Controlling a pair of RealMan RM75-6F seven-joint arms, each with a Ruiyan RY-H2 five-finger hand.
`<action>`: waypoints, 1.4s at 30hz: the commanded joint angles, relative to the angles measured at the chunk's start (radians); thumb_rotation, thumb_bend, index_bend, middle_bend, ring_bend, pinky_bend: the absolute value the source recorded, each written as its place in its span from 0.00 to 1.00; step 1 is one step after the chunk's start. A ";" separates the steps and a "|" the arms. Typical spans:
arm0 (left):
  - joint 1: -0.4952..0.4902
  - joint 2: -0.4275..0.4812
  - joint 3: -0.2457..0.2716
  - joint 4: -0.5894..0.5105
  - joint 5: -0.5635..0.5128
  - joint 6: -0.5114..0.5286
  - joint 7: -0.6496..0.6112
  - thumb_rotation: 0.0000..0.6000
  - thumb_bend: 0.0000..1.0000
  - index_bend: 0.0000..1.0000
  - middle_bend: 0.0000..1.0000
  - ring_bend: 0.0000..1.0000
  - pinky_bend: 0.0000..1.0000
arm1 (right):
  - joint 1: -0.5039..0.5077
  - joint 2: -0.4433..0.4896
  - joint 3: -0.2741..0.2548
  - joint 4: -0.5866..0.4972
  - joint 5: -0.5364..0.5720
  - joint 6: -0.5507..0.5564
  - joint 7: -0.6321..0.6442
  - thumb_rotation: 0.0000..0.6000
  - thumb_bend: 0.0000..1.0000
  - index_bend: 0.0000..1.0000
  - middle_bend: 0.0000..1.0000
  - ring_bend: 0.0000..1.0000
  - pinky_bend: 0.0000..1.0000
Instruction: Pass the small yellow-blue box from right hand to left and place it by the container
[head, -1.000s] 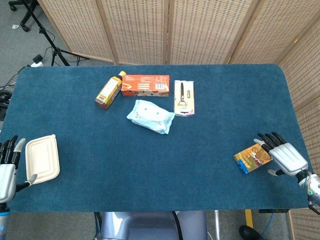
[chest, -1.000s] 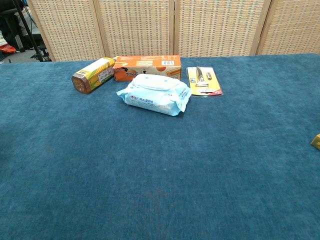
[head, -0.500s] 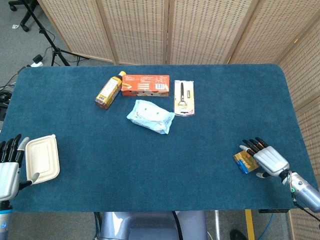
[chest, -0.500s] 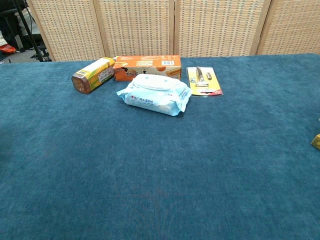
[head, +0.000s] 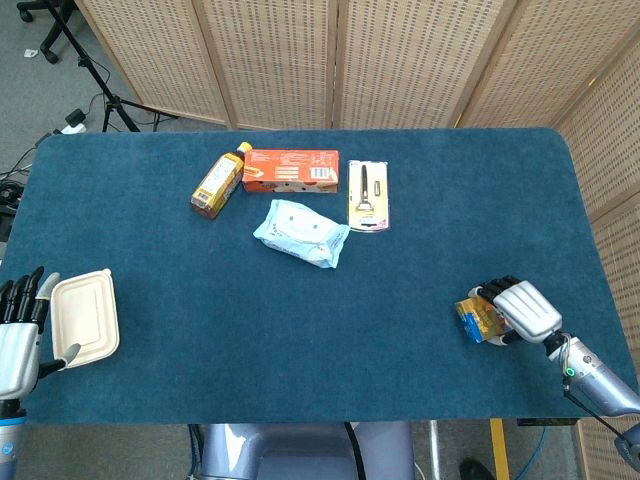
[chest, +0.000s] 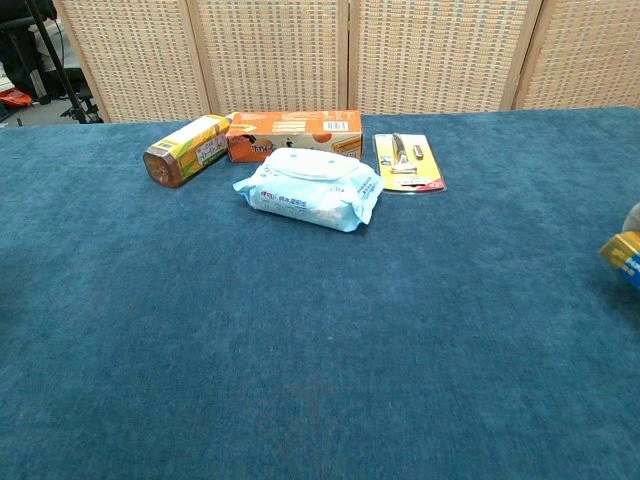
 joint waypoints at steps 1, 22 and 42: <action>-0.001 0.001 0.000 0.000 0.001 -0.001 -0.001 1.00 0.00 0.00 0.00 0.00 0.00 | 0.030 0.039 0.027 -0.096 -0.017 0.083 -0.015 1.00 0.26 0.62 0.66 0.59 0.44; -0.002 0.010 0.010 -0.009 -0.008 -0.025 -0.026 1.00 0.00 0.00 0.00 0.00 0.00 | 0.388 0.020 0.208 -0.705 -0.095 -0.290 -0.767 1.00 0.36 0.63 0.65 0.59 0.44; -0.028 0.010 -0.009 -0.002 -0.073 -0.080 -0.029 1.00 0.00 0.00 0.00 0.00 0.00 | 0.528 -0.130 0.151 -0.566 -0.171 -0.317 -0.816 1.00 0.00 0.00 0.00 0.01 0.21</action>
